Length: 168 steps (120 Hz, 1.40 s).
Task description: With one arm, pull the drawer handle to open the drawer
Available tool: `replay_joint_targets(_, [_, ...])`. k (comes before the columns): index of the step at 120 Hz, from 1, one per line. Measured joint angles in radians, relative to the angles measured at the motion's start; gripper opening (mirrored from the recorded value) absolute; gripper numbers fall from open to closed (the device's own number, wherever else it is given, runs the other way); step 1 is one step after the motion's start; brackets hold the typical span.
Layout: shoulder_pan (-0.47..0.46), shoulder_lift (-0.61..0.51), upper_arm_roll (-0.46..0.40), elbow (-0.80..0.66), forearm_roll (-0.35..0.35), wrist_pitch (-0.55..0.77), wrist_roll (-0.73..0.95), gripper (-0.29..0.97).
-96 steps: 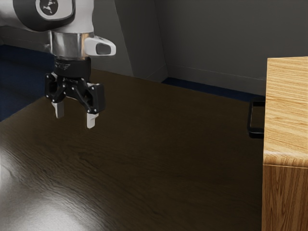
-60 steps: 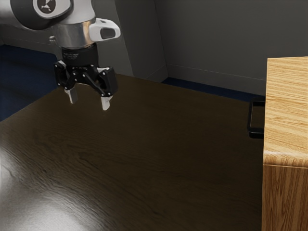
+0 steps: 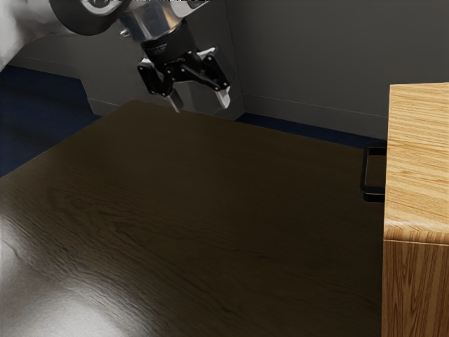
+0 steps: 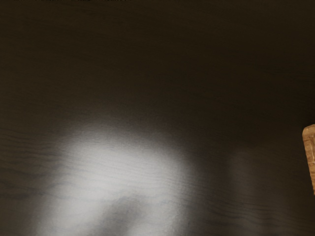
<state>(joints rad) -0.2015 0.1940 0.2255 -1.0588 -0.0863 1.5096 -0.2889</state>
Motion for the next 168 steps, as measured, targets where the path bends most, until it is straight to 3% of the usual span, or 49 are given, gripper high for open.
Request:
replay_joint_targets(32, [-0.028, 0.025, -0.01, -0.031, -0.116, 0.051, -0.068, 0.68])
replay_joint_targets(57, [-0.032, -0.094, -0.049, -0.211, -0.194, 0.094, -0.124, 0.68])
replay_joint_targets(74, [-0.052, -0.09, -0.097, -0.229, -0.214, 0.143, -0.152, 0.68])
replay_joint_targets(114, [-0.107, -0.042, -0.103, -0.224, -0.261, 0.232, -0.197, 0.67])
replay_joint_targets(168, [-0.139, 0.006, -0.103, -0.194, -0.269, 0.279, -0.235, 0.47])
